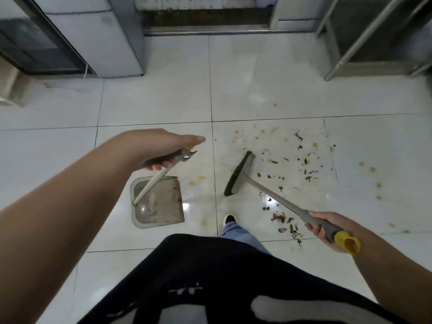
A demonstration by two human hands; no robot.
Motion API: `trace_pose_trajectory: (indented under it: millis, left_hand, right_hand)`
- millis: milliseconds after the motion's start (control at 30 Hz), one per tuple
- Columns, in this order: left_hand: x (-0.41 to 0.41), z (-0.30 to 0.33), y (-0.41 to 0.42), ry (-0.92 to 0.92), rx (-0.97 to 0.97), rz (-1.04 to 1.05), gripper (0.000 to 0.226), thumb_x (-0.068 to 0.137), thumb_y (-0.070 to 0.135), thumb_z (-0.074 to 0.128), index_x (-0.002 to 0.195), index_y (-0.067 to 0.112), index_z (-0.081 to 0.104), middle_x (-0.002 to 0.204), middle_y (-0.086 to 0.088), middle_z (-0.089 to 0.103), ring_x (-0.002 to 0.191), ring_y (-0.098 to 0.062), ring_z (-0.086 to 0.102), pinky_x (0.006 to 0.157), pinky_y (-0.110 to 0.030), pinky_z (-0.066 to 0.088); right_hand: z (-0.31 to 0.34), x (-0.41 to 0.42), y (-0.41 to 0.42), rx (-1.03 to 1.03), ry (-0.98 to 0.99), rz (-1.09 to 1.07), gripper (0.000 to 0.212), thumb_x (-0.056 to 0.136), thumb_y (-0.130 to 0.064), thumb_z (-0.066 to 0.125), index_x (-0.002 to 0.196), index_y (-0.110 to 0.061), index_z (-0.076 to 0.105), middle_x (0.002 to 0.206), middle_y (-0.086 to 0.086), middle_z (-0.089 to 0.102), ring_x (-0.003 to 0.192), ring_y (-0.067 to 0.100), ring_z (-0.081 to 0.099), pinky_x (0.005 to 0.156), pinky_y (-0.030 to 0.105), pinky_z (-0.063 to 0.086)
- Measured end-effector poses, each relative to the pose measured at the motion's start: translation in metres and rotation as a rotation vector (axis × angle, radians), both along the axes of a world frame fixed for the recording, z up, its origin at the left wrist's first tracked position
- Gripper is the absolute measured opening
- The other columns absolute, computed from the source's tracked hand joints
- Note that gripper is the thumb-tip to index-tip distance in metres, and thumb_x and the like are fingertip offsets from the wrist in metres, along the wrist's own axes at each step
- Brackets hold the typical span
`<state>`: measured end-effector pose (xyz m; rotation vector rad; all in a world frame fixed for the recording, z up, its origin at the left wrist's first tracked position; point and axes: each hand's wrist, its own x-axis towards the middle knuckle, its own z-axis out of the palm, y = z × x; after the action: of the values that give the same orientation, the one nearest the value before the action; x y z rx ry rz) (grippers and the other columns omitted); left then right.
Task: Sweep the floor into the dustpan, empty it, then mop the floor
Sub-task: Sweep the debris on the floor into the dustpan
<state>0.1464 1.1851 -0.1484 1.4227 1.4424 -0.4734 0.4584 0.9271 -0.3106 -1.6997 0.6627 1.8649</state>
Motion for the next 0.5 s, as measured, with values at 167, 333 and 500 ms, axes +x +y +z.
trace_pose_trajectory:
  millis: [167,333,500]
  left_hand:
    - [-0.003,0.0,-0.008,-0.04,-0.026,-0.006,0.05,0.074,0.067,0.057,0.069,0.018,0.051,0.058,0.001,0.049,0.033,-0.011,0.045,0.042,-0.019,0.034]
    - [-0.01,-0.003,-0.012,-0.014,-0.095,-0.165,0.062,0.076,0.073,0.047,0.067,0.012,0.045,0.044,0.003,0.042,0.035,-0.012,0.036,0.048,-0.026,0.027]
    - [-0.024,0.006,0.004,-0.017,-0.125,-0.204,0.064,0.074,0.072,0.05,0.057,0.01,0.045,0.048,-0.004,0.05,0.036,-0.016,0.048,0.038,-0.017,0.037]
  right_hand:
    - [0.013,-0.017,-0.034,0.062,-0.095,-0.127,0.016,0.096,-0.02,0.048,0.095,-0.005,0.05,0.072,0.01,0.049,0.031,0.011,0.052,0.03,0.016,0.045]
    - [0.032,-0.047,-0.053,0.135,-0.11,-0.14,0.021,0.078,-0.016,0.064,0.093,-0.009,0.051,0.06,0.01,0.056,0.032,0.014,0.053,0.031,0.018,0.047]
    - [0.046,-0.087,-0.039,0.222,-0.093,-0.132,0.019,0.084,-0.016,0.06,0.093,-0.001,0.052,0.061,0.01,0.057,0.033,0.011,0.053,0.03,0.017,0.046]
